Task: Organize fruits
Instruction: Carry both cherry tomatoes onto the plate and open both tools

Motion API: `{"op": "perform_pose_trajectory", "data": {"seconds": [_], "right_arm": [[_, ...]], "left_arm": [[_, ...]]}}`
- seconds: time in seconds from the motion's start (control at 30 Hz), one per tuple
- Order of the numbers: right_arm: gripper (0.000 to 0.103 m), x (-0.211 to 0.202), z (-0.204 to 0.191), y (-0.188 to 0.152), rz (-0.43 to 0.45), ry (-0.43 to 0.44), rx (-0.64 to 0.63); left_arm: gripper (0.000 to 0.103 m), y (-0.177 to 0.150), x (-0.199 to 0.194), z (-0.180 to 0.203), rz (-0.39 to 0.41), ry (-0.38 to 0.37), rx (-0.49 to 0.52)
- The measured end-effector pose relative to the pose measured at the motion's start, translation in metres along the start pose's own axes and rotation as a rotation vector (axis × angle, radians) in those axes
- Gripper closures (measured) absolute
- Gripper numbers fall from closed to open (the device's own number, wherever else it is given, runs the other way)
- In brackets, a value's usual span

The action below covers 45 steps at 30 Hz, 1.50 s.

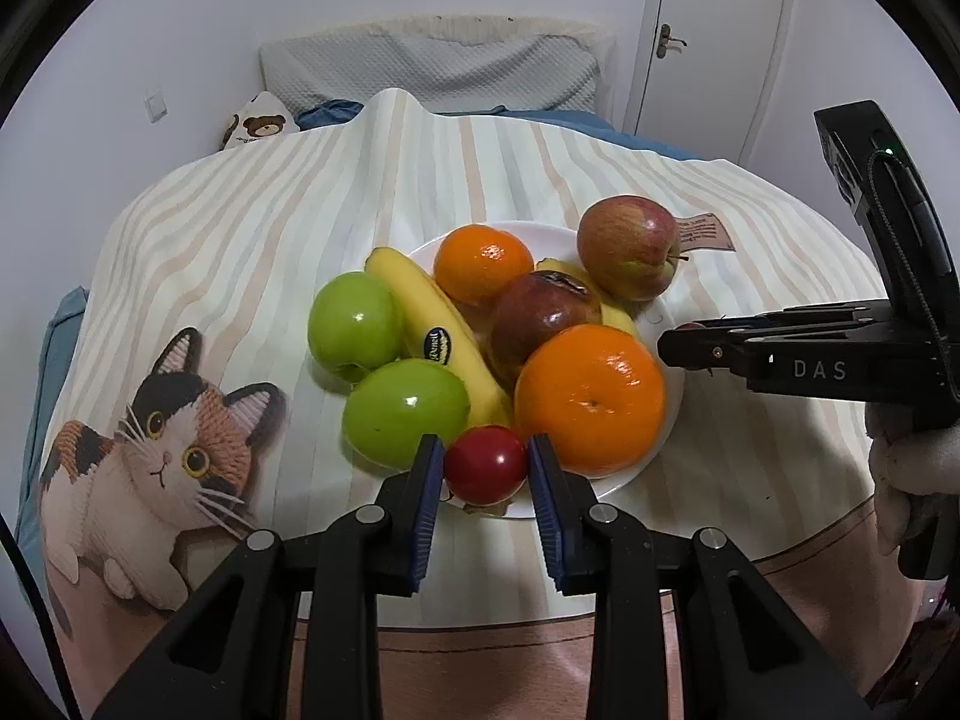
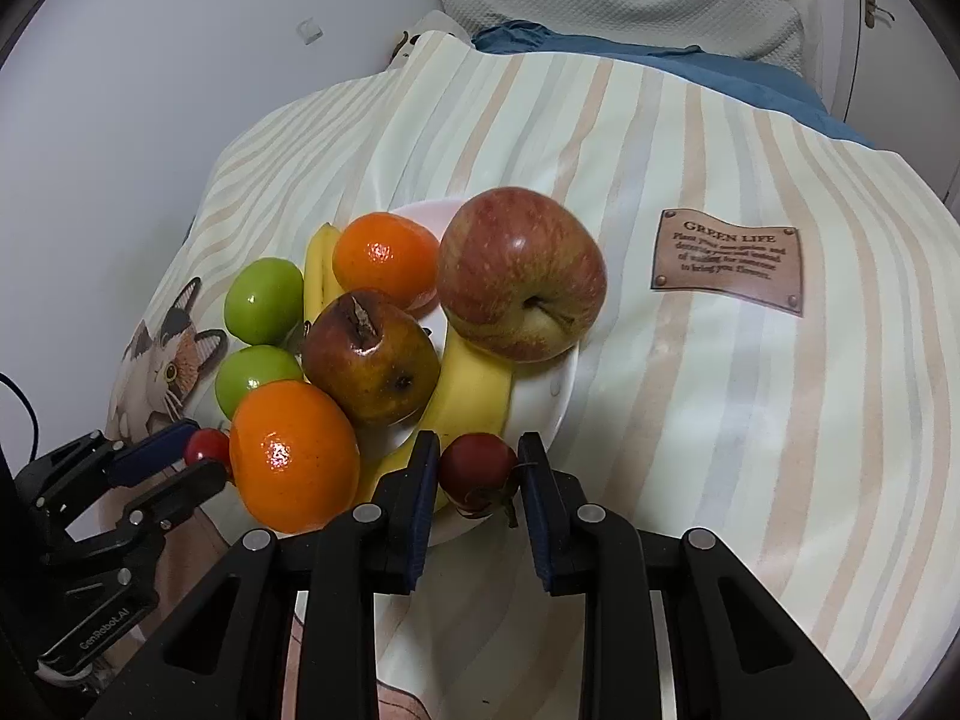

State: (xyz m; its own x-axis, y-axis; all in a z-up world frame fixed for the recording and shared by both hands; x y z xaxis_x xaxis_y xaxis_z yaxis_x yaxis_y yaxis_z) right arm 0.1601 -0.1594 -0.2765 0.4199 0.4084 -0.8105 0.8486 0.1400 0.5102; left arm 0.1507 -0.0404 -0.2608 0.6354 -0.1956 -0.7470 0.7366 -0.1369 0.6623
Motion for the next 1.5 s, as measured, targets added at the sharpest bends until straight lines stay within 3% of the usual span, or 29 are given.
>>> {"op": "perform_pose_trajectory", "data": {"seconds": [0.37, 0.7, 0.93, 1.0, 1.1, 1.17, 1.2, 1.23, 1.37, 1.4, 1.5], "right_arm": [[0.074, 0.012, -0.004, -0.01, -0.005, -0.015, -0.024], [0.074, 0.009, 0.004, -0.001, 0.01, -0.026, -0.011], [0.074, 0.015, 0.005, 0.0, -0.004, -0.015, -0.019], [0.073, 0.015, 0.005, 0.0, -0.005, -0.01, -0.019], [0.066, 0.017, 0.003, 0.001, -0.011, 0.003, -0.016], [0.051, 0.016, 0.002, 0.004, -0.009, 0.001, -0.012], [0.035, 0.015, 0.002, 0.005, -0.005, -0.008, -0.01], [0.028, 0.015, 0.003, 0.006, -0.007, -0.016, -0.001], [0.028, 0.007, 0.008, 0.013, 0.004, -0.01, 0.056], [0.028, 0.003, 0.01, 0.015, 0.009, -0.01, 0.07], [0.018, -0.01, 0.015, 0.017, 0.02, -0.024, 0.102]], "left_arm": [[0.076, -0.005, 0.006, -0.008, 0.027, 0.028, 0.065], [0.076, 0.034, 0.01, -0.001, 0.049, -0.028, 0.081], [0.076, 0.034, 0.029, -0.001, -0.006, -0.051, 0.114], [0.071, 0.033, 0.029, -0.003, -0.018, -0.048, 0.103], [0.07, 0.03, 0.029, -0.004, -0.045, -0.054, 0.084], [0.07, 0.03, 0.028, -0.004, -0.058, -0.058, 0.068], [0.066, 0.03, 0.027, -0.005, -0.06, -0.054, 0.06], [0.063, 0.03, 0.027, -0.007, -0.064, -0.042, 0.052], [0.024, 0.037, 0.021, -0.019, -0.07, -0.048, -0.022], [0.018, 0.04, 0.018, -0.022, -0.068, -0.05, -0.041], [0.015, 0.046, 0.008, -0.03, -0.073, -0.05, -0.092]]}}
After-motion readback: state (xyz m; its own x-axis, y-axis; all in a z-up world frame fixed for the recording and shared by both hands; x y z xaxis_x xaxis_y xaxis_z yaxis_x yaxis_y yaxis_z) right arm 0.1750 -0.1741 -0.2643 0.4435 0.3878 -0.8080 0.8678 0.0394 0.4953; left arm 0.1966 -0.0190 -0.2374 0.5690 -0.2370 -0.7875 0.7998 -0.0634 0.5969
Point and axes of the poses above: each gripper's, at about its wrist camera, not at the fingertips, and x roughly the way its jaws point, z to its right, y to its top, the point moved 7 cm from there along x, roughly the way its jaws point, and after that the axes turned 5 degrees about z, right-handed, at the moved point
